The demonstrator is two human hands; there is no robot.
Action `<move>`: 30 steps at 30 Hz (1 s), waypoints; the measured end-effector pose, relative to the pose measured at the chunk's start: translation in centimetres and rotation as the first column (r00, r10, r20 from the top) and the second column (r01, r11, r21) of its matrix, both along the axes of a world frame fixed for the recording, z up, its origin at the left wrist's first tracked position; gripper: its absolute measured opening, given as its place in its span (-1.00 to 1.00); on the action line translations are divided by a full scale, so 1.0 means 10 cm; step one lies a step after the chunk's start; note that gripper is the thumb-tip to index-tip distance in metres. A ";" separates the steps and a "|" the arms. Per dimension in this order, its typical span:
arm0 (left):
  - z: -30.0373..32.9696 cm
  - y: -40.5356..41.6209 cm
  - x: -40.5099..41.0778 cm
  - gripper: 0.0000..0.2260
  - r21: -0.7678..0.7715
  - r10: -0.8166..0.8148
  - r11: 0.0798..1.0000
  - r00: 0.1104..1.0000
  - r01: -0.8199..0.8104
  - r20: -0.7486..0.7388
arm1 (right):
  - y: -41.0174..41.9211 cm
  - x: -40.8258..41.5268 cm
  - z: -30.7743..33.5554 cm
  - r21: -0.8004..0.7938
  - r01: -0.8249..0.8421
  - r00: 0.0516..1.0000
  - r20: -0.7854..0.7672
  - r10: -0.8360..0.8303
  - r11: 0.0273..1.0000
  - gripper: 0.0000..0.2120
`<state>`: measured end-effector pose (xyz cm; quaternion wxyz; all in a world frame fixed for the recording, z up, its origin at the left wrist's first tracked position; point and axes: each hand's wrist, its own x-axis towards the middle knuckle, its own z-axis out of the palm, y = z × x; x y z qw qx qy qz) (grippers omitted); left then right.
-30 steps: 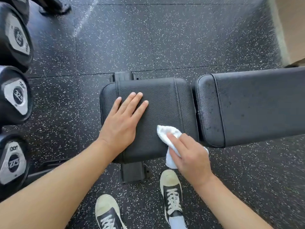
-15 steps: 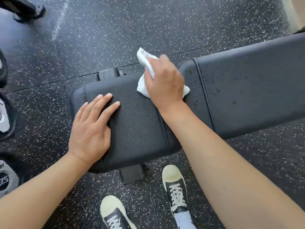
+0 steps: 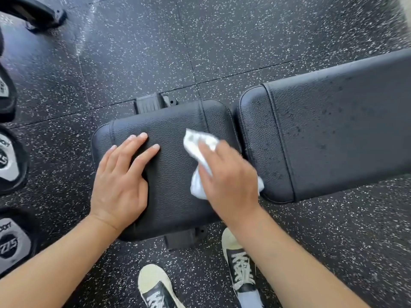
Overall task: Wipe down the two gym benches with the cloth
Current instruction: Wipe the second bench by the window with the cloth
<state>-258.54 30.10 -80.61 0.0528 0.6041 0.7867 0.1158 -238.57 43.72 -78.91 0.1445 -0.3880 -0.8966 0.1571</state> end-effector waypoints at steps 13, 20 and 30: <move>0.04 -0.05 -0.02 -0.52 0.074 0.309 0.942 0.932 -0.328 0.192 | -0.36 -0.69 0.04 0.021 -0.264 0.964 0.022 0.264 0.964 -0.71; 0.23 0.12 0.10 -0.60 0.026 0.459 0.863 0.805 -0.505 0.376 | 0.14 0.10 0.00 0.121 -0.360 0.933 0.065 0.355 0.925 -0.69; 0.09 0.24 0.20 -0.53 -0.017 0.525 0.850 0.846 -0.526 0.090 | 0.88 -1.48 0.02 -0.109 -0.048 0.962 0.262 0.075 0.993 -0.68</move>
